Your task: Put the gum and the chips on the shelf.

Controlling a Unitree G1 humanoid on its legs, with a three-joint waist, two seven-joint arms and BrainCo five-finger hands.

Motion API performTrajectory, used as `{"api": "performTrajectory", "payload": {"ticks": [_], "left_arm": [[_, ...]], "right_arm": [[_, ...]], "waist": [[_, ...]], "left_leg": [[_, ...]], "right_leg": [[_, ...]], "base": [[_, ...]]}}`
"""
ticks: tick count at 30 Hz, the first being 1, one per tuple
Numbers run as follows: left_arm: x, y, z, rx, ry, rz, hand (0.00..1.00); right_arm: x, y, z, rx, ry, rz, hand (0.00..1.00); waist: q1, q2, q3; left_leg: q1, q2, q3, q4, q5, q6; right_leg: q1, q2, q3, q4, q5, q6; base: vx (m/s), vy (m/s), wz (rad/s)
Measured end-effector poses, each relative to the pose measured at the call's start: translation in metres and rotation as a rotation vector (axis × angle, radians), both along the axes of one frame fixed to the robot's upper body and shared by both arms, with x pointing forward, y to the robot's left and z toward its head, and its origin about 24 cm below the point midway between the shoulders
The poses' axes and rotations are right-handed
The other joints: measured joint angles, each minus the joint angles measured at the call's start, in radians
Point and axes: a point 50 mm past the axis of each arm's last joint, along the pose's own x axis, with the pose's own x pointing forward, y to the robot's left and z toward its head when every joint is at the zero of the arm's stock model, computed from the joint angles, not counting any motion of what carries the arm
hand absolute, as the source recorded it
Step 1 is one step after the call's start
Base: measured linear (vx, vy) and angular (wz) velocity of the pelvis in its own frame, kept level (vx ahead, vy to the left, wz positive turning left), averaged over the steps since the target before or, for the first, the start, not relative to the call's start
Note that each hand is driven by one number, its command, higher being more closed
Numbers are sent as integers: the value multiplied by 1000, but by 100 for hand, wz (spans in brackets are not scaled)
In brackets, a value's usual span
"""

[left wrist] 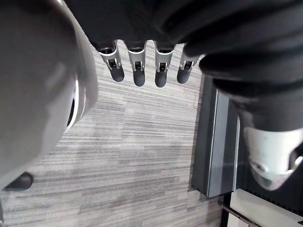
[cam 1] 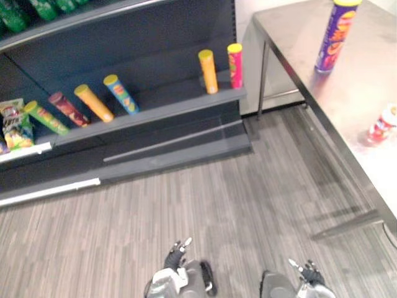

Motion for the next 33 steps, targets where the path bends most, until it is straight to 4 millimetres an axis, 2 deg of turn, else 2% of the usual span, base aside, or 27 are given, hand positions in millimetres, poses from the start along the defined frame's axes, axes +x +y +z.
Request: {"api": "performTrajectory", "payload": {"ticks": [1, 2, 3, 4, 5, 6, 7, 8, 10, 12, 13, 14, 15, 16, 17, 18, 19, 21, 22, 23, 24, 25, 27, 28, 30, 33], "left_arm": [[-2, 0, -1, -1, 6, 1, 0], [-2, 0, -1, 0, 5, 2, 0], [-3, 4, -1, 10, 7, 2, 0], [-6, 12, -2, 31, 22, 5, 0], [-8, 17, -2, 43, 32, 9, 0], [-11, 25, -3, 61, 48, 9, 0], [-13, 27, -3, 66, 56, 9, 0], [-17, 29, -5, 72, 73, 10, 0], [-25, 30, -8, 75, 110, 8, 0], [-34, 31, -11, 82, 146, -15, 0], [-36, 30, -12, 84, 154, -27, 0], [-40, 27, -14, 90, 167, -59, 0], [-44, 27, -15, 96, 180, -81, 0], [-44, 28, -15, 99, 183, -83, 0], [-47, 27, -15, 98, 188, -86, 0], [-49, 27, -16, 98, 192, -88, 0], [-50, 26, -16, 93, 195, -85, 0], [-53, 27, -17, 93, 201, -79, 0], [-53, 28, -16, 91, 193, -68, 0], [-52, 31, -16, 98, 189, -64, 0], [-50, 27, -16, 87, 186, -60, 0], [-50, 16, -18, 60, 188, -71, 0], [-51, 7, -19, 38, 193, -75, 0], [-51, 5, -19, 26, 194, -81, 0], [-51, 5, -19, 20, 194, -86, 0], [-50, 7, -19, 10, 191, -79, 0]], "right_arm": [[-2, -2, 0, -5, 4, 0, 0], [-2, -2, 0, -6, 8, 1, 0], [-4, 0, -2, 2, 21, 1, 0], [-7, 8, -5, 33, 31, 7, 0], [-7, 14, -7, 52, 33, 10, 0], [-7, 23, -8, 78, 36, 14, 0], [-7, 25, -9, 87, 39, 16, 0], [-6, 28, -10, 95, 41, 18, 0], [-5, 28, -9, 89, 40, 42, 0], [-2, 30, -8, 91, 26, 63, 0], [-1, 30, -8, 91, 25, 71, 0], [-3, 31, -8, 97, 27, 69, 0], [1, 30, -7, 89, 14, 73, 0], [3, 29, -6, 84, 10, 84, 0], [9, 27, -4, 63, -2, 124, 0], [15, 25, 0, 43, -21, 165, 0], [23, 27, 3, 34, -44, 194, 0], [29, 29, 5, 30, -66, 207, 0], [31, 30, 6, 33, -71, 207, 0], [31, 30, 6, 34, -72, 208, 0], [34, 28, 7, 26, -77, 208, 0], [40, 22, 10, 7, -86, 216, 0], [35, 17, 8, -4, -63, 216, 0], [26, 14, 5, -3, -34, 204, 0], [18, 12, 3, -3, -15, 200, 0], [16, 11, 2, -4, -10, 198, 0]], "waist": [[1, 11, -8], [4, 11, -9], [13, 3, -25], [21, -26, -45], [21, -39, -54], [21, -64, -69], [21, -75, -77], [21, -86, -94], [21, -95, -110], [20, -96, -112], [17, -93, -113], [3, -85, -112], [-6, -72, -101], [-4, -75, -97], [-5, -66, -90], [-4, -53, -85], [-5, -47, -82], [-4, -48, -83], [-2, -61, -88], [2, -77, -89], [13, -58, -89], [13, -15, -81], [-6, -3, -75], [-5, 9, -78], [-5, 2, -79], [-6, -3, -79]], "left_leg": [[-6, -2, -43, -142, 30, -15], [-14, 4, -50, -129, 76, -20], [-17, -14, -49, -71, 122, -13], [-32, -30, -48, -9, 102, 13], [-45, -37, -44, 23, 74, 37], [-54, -54, -32, 60, 34, 48], [-53, -63, -22, 69, 19, 52], [-42, -81, 1, 76, 7, 76], [7, -110, 37, 59, -19, 111], [109, -141, 87, -5, -32, 129], [136, -146, 89, -19, -37, 134], [192, -152, 93, -52, -54, 140], [250, -152, 99, -86, -71, 147], [284, -154, 110, -104, -71, 147], [352, -149, 123, -144, -71, 147], [401, -138, 149, -171, -71, 147], [430, -124, 177, -181, -70, 146], [440, -112, 206, -190, -72, 131], [450, -123, 220, -207, -78, 101], [456, -137, 222, -217, -81, 79], [463, -132, 235, -234, -78, 67], [466, -109, 256, -253, -72, 53], [471, -102, 255, -257, -75, 38], [492, -83, 252, -255, -67, 19], [505, -61, 254, -244, -65, 11], [497, -50, 277, -235, -66, 3]], "right_leg": [[15, -4, 27, -5, -24, 35], [23, -6, 44, -9, -35, 51], [57, -18, 82, -51, -46, 47], [87, -21, 143, -101, -37, 34], [94, -14, 164, -107, -9, 27], [89, -32, 168, -110, 27, 28], [85, -42, 184, -105, 46, 34], [80, -62, 209, -101, 78, 38], [74, -90, 246, -59, 135, 73], [-29, -92, 307, 185, 239, 135], [-56, -89, 308, 252, 282, 152], [-99, -78, 308, 368, 374, 189], [-143, -73, 286, 501, 373, 204], [-171, -77, 267, 566, 328, 191], [-213, -90, 170, 639, 252, 142], [-239, -114, 48, 628, 189, 75], [-257, -127, -67, 551, 159, 40], [-271, -129, -195, 374, 163, 32], [-269, -119, -289, 188, 258, 25], [-267, -121, -331, 135, 269, -19], [-250, -98, -357, 88, 249, -41], [-240, -74, -418, 27, 244, -50], [-232, -59, -440, 21, 231, -69], [-208, -34, -440, 7, 225, -77], [-177, -4, -441, -34, 223, -76], [-179, 14, -438, -62, 217, -68]], "base": [[392, 420, -44], [490, 510, -65], [445, 378, -69], [471, 327, -61], [509, 239, -35], [402, 179, -9], [472, 254, -11], [426, 280, -22], [415, 246, -33], [375, 219, -49], [340, 208, -35], [209, 111, -20], [303, 134, -25], [231, 53, -35], [269, 45, -43], [249, 21, -53], [195, -9, -42], [167, -104, -30], [182, -164, -29], [186, -150, -51], [182, -190, -84], [167, -172, -83], [135, -149, -37], [122, -136, -15], [61, -121, -13], [-40, -60, -11]]}}
